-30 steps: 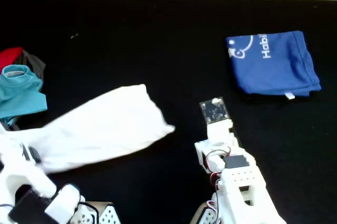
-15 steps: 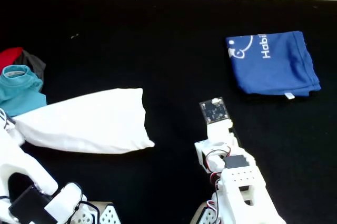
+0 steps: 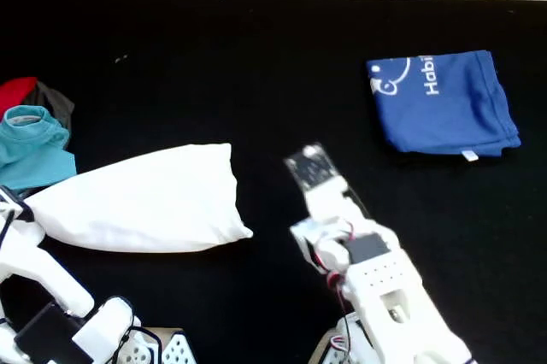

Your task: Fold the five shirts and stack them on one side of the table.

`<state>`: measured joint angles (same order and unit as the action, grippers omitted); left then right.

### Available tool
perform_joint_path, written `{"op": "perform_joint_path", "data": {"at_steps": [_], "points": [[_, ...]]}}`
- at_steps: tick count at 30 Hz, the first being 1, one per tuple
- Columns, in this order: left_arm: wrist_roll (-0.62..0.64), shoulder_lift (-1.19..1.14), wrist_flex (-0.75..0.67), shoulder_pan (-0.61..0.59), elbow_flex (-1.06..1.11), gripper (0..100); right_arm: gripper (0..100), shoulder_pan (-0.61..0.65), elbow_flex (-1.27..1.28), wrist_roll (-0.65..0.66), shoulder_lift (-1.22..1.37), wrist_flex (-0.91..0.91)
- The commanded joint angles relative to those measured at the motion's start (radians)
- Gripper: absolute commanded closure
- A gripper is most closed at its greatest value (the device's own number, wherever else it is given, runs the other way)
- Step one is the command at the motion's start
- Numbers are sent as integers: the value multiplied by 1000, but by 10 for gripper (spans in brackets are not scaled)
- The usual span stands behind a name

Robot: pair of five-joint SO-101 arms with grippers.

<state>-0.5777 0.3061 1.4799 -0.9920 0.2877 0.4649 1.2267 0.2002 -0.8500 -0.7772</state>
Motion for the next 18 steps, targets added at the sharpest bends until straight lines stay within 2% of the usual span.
{"op": "perform_joint_path", "data": {"at_steps": [1, 6, 12, 18], "points": [[3, 12, 92, 1, -87, 805, 776, 104, -245, -44, 153, -76], [3, 12, 115, -16, -125, 805, 772, 265, -467, -66, 420, -131], [-15, 7, 110, -71, -127, 805, 634, 378, -674, -129, 657, -176], [-81, 10, 110, -93, -125, 805, 630, 498, -792, -135, 794, -188]]}}
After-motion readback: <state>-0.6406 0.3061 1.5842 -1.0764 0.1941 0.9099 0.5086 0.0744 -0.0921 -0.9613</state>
